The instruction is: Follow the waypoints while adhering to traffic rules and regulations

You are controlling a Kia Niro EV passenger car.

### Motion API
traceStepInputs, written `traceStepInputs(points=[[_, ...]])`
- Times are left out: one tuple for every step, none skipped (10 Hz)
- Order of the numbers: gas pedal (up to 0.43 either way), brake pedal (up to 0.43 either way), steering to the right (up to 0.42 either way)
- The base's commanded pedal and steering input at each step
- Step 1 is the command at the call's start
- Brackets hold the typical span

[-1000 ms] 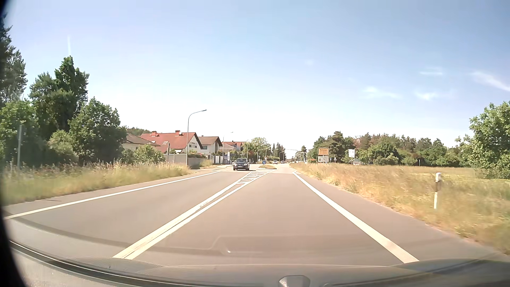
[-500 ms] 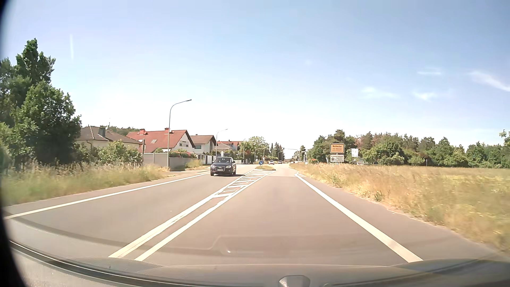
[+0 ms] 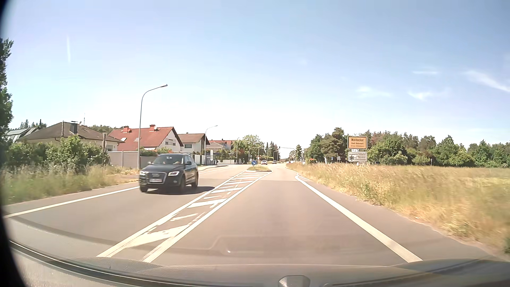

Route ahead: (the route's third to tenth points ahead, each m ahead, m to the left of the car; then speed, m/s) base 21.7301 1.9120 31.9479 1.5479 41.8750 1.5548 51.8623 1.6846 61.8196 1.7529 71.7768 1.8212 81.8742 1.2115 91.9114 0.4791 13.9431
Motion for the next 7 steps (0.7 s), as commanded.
traceStepInputs(points=[[0.000, 0.256, 0.015], [0.000, 0.256, 0.015], [0.000, 0.256, 0.015], [0.000, 0.256, 0.015], [0.000, 0.256, 0.015], [0.000, 0.256, 0.015], [0.000, 0.256, 0.015]])
